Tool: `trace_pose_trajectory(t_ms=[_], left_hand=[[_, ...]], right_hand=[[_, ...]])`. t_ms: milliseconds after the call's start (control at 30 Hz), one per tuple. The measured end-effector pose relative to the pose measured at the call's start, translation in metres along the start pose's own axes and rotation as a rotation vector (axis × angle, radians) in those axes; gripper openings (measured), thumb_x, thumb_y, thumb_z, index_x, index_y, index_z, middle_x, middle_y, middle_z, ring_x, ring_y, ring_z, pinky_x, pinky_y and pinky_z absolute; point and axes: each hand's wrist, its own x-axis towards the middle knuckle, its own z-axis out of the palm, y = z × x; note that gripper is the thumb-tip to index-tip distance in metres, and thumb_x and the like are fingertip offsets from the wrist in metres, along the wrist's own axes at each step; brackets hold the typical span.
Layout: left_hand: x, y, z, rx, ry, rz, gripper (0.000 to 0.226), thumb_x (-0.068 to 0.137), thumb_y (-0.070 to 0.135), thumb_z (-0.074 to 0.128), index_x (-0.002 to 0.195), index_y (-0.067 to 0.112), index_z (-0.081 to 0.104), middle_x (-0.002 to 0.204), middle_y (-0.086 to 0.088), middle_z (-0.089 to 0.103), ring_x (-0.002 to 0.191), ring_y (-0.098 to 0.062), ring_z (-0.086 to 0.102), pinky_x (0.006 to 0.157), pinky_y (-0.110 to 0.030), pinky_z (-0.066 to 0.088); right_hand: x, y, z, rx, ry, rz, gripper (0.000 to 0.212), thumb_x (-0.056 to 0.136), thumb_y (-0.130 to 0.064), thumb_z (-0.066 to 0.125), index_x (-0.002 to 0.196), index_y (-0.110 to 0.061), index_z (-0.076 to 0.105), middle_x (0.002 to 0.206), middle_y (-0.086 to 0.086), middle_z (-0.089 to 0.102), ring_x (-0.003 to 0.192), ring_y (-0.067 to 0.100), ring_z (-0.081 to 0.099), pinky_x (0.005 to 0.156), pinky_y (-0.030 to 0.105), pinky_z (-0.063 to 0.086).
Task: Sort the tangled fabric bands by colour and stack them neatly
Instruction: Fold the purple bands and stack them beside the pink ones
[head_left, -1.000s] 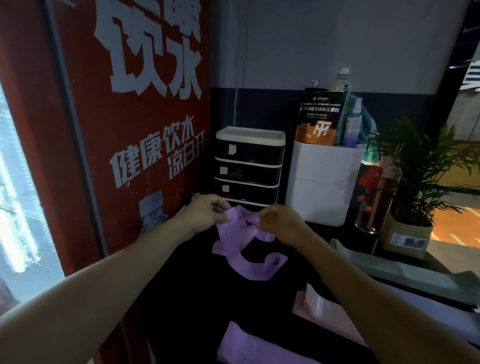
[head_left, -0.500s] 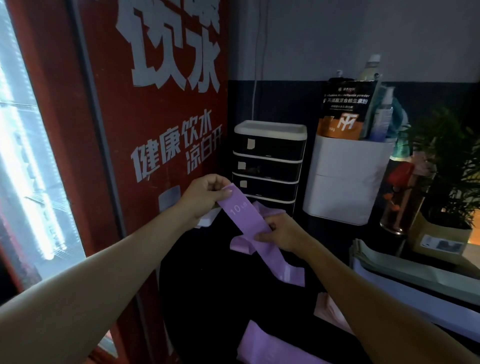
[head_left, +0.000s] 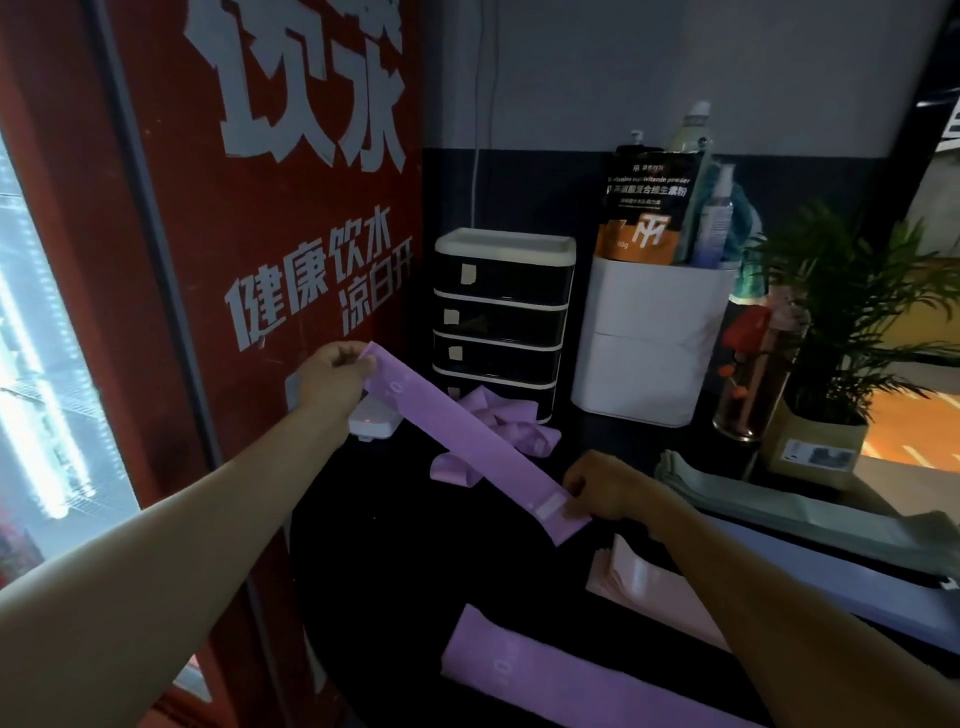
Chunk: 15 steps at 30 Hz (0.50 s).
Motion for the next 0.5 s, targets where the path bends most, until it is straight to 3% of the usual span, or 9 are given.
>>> trace_pose_trajectory(t_ms=[100,200,333,433,500], left_hand=[[-0.001,0.0,-0.005,-0.006,0.026,-0.021,0.019,0.091,0.005,0.057,0.11,0.005,0.061,0.112,-0.014,0.06,0.097,-0.025,0.054,0.095,-0.043,0.048],[-0.007,-0.001,-0.003,-0.012,0.032,-0.029,0.023,0.092,0.006,0.055,0.115,0.005,0.059,0.109,-0.01,0.058,0.095,-0.023,0.053,0.089,-0.037,0.047],[-0.019,-0.002,-0.001,-0.032,0.042,-0.028,0.026,0.092,0.008,0.056,0.118,0.004,0.058,0.104,-0.007,0.055,0.08,-0.019,0.054,0.07,-0.029,0.046],[-0.029,-0.008,0.0,-0.074,-0.002,-0.073,0.025,0.091,0.009,0.058,0.115,0.004,0.06,0.107,-0.013,0.06,0.09,-0.025,0.057,0.083,-0.038,0.051],[-0.039,-0.013,0.004,-0.091,-0.049,-0.091,0.018,0.091,0.009,0.058,0.108,0.007,0.06,0.109,-0.015,0.062,0.093,-0.025,0.057,0.083,-0.038,0.05]], right_hand=[[-0.01,0.008,-0.004,0.057,0.066,0.032,0.037,0.082,-0.01,0.063,0.054,-0.022,0.042,0.062,-0.007,0.041,0.075,0.015,0.046,0.054,0.017,0.032],[-0.026,0.012,-0.012,0.138,0.156,0.058,0.038,0.085,-0.011,0.061,0.054,-0.021,0.043,0.06,-0.005,0.041,0.064,0.013,0.044,0.051,0.017,0.031],[-0.056,0.023,-0.015,0.53,0.28,0.138,0.031,0.085,-0.003,0.062,0.057,-0.01,0.05,0.056,0.001,0.043,0.053,0.01,0.039,0.047,0.015,0.033],[-0.082,0.031,-0.011,0.86,0.33,0.214,0.02,0.085,0.004,0.06,0.067,-0.001,0.052,0.063,0.011,0.043,0.055,0.018,0.041,0.05,0.026,0.038],[-0.099,0.034,-0.007,1.014,0.375,0.28,0.025,0.086,0.003,0.06,0.065,-0.004,0.049,0.063,0.011,0.043,0.052,0.017,0.042,0.046,0.024,0.04]])
